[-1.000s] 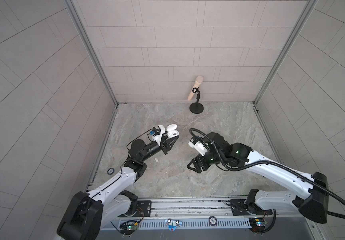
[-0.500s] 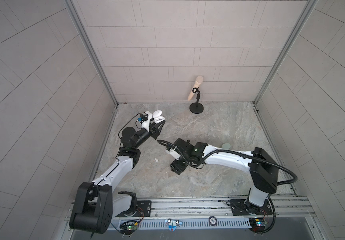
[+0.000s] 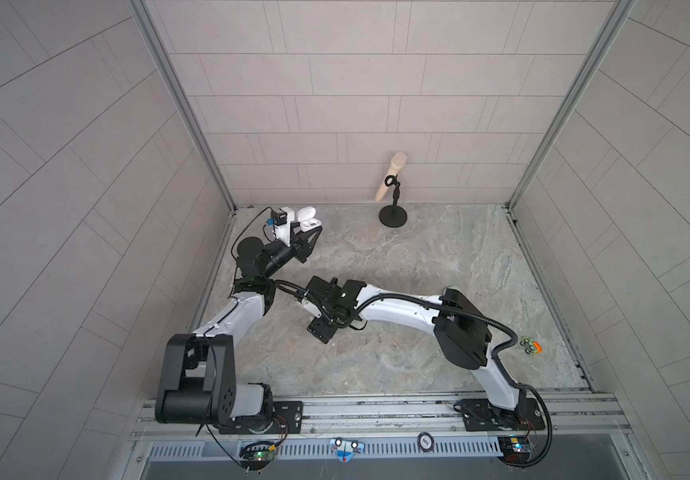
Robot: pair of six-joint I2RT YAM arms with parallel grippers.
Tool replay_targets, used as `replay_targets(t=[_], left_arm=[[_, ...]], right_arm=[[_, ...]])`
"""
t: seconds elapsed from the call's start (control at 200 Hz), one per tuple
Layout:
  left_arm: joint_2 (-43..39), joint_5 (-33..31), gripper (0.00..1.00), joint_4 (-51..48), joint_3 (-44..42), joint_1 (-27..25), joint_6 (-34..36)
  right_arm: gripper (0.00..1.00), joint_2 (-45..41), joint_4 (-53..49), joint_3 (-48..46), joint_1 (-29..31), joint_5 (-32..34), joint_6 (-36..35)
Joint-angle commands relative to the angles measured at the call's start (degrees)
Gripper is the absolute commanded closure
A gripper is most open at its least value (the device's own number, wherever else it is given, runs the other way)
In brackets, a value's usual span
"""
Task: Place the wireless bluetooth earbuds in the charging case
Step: 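Lower the open right gripper over the second white earbud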
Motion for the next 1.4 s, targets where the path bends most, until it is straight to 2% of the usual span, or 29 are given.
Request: replay_targets(t=[0.0,0.29,0.681,0.821,0.981,1.191,1.397], left_arm=[[0.93,2.34,0.87,3.00,2.61,0.62,-1.09],[3.54,4.09,0.87,2.74,5.42,1.58,-1.52],[4.23,4.92,0.86,3.00,5.46,1.85,-2.09],[4.36,5.26,0.86,3.44,5.28,1.85,-2.62],[4.45,5.58,0.86,3.56,5.35,1.62,-2.95],[4.95,5.54,0.86,2.80,5.12,0.02,-2.39],[4.43,4.43,0.86,2.30,3.08,-2.05,-1.83]], right_arm=[[0.27,3.45,-5.53,5.04,0.51,2.31,-1.95],[0.28,10.76,-6.96,14.95,0.81,3.91,-1.50],[0.32,16.33,-11.37,21.49,-0.65,12.87,5.34],[0.33,14.46,-12.57,19.28,-1.68,16.50,7.59],[0.33,9.62,-11.52,12.32,-3.66,20.14,10.70],[0.34,3.54,-8.35,3.00,-8.18,21.65,13.22],[0.33,-0.96,-6.62,-1.38,-9.25,19.08,12.37]])
